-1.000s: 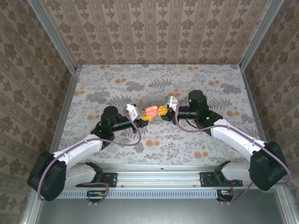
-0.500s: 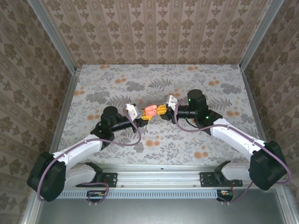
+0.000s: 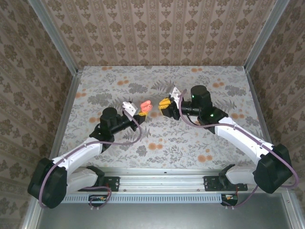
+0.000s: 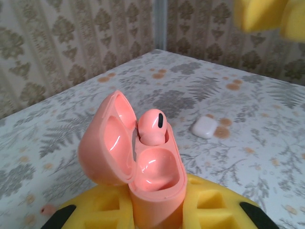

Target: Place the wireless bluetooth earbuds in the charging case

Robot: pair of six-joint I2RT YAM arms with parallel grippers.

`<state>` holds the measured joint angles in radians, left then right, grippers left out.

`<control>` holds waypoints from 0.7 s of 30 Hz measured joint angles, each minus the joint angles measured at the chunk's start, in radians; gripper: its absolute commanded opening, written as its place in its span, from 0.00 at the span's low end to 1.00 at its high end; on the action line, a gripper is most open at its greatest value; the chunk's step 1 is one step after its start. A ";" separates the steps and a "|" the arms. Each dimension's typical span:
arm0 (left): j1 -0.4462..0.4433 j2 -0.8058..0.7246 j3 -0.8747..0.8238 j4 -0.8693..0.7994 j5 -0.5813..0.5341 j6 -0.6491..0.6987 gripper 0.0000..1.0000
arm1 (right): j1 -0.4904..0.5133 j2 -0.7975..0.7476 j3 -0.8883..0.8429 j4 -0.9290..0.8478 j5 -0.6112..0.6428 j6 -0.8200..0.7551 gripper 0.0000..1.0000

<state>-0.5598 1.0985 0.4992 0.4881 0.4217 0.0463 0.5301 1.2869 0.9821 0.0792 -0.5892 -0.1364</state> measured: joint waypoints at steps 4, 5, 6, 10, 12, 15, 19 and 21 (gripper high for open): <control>0.029 -0.008 0.000 -0.042 -0.070 -0.032 0.14 | 0.008 0.055 0.093 -0.061 0.082 0.131 0.25; 0.040 -0.011 0.000 -0.050 -0.086 -0.041 0.14 | 0.011 0.075 0.117 -0.081 0.104 0.166 0.25; 0.053 -0.014 0.000 -0.058 -0.104 -0.052 0.14 | 0.015 0.095 0.141 -0.101 0.126 0.198 0.25; 0.113 -0.026 -0.003 -0.090 -0.148 -0.087 0.14 | 0.023 0.183 0.219 -0.175 0.201 0.298 0.25; 0.146 -0.034 -0.014 -0.096 -0.166 -0.106 0.14 | 0.025 0.231 0.256 -0.216 0.237 0.343 0.27; 0.184 -0.047 -0.032 -0.105 -0.192 -0.129 0.13 | 0.025 0.319 0.334 -0.289 0.281 0.403 0.27; 0.233 -0.067 -0.045 -0.123 -0.219 -0.148 0.13 | 0.025 0.448 0.476 -0.396 0.320 0.477 0.29; 0.258 -0.072 -0.045 -0.135 -0.229 -0.152 0.13 | 0.025 0.513 0.553 -0.446 0.333 0.517 0.30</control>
<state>-0.3019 1.0264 0.4538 0.3527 0.1932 -0.1059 0.5549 1.7996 1.5349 -0.3664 -0.2558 0.3805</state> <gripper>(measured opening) 0.195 0.293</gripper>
